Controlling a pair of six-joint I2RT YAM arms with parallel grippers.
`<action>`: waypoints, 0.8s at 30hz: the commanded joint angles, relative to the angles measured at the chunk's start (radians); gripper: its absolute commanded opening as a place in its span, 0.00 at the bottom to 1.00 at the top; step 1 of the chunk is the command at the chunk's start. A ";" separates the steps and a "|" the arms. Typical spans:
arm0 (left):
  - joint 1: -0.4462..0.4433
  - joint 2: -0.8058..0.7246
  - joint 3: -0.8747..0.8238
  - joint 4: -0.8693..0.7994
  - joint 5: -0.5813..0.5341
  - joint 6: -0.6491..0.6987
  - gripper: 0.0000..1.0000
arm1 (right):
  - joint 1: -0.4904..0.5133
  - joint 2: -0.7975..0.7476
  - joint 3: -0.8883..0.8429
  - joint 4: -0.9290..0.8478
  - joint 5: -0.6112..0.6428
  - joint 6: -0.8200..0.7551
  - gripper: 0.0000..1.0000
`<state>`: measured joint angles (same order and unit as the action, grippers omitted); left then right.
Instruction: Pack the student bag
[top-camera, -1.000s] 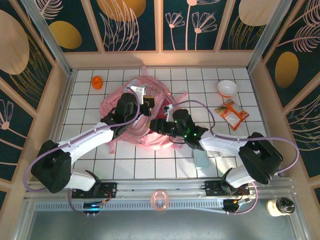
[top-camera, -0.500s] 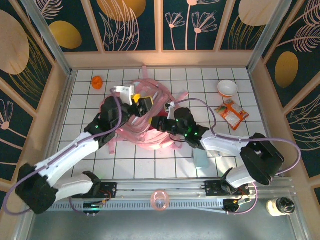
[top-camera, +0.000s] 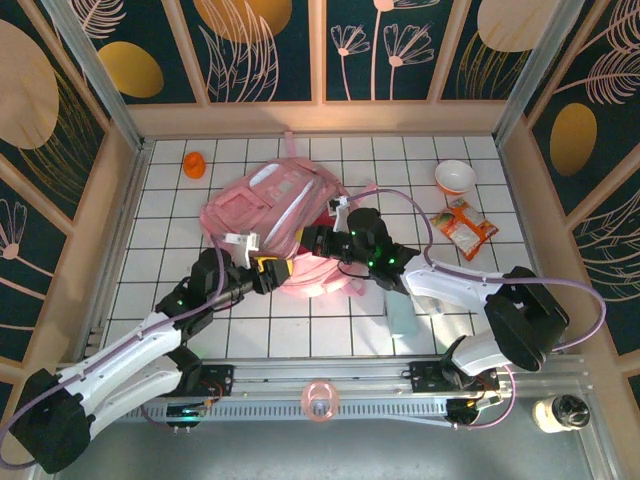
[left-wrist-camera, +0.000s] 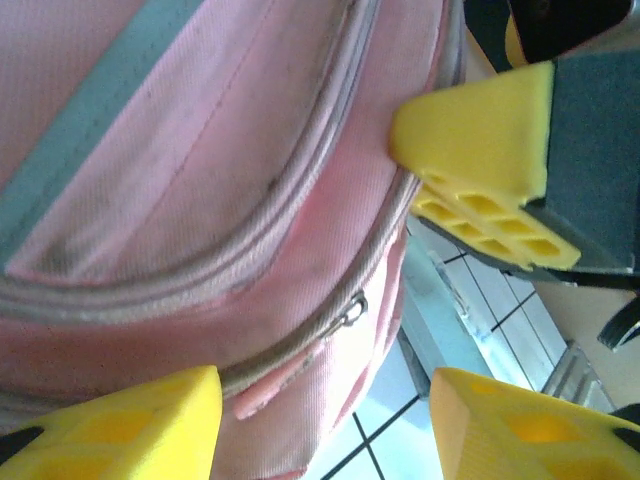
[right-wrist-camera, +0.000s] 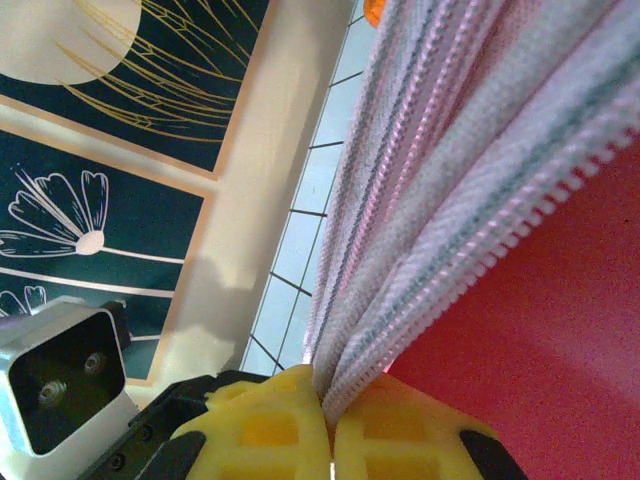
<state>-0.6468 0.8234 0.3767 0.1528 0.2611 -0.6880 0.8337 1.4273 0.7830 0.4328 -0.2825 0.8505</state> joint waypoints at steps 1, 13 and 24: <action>0.002 -0.024 -0.022 0.031 0.045 -0.027 0.57 | -0.005 -0.021 0.061 0.107 0.006 -0.022 0.00; 0.002 -0.007 -0.076 0.082 -0.029 -0.019 0.60 | -0.006 -0.003 0.070 0.133 -0.009 -0.002 0.00; 0.003 0.080 -0.035 0.239 0.067 0.000 0.51 | 0.006 -0.001 0.067 0.157 -0.009 0.001 0.00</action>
<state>-0.6460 0.9016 0.3103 0.2970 0.2832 -0.7025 0.8337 1.4361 0.7925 0.4480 -0.2867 0.8547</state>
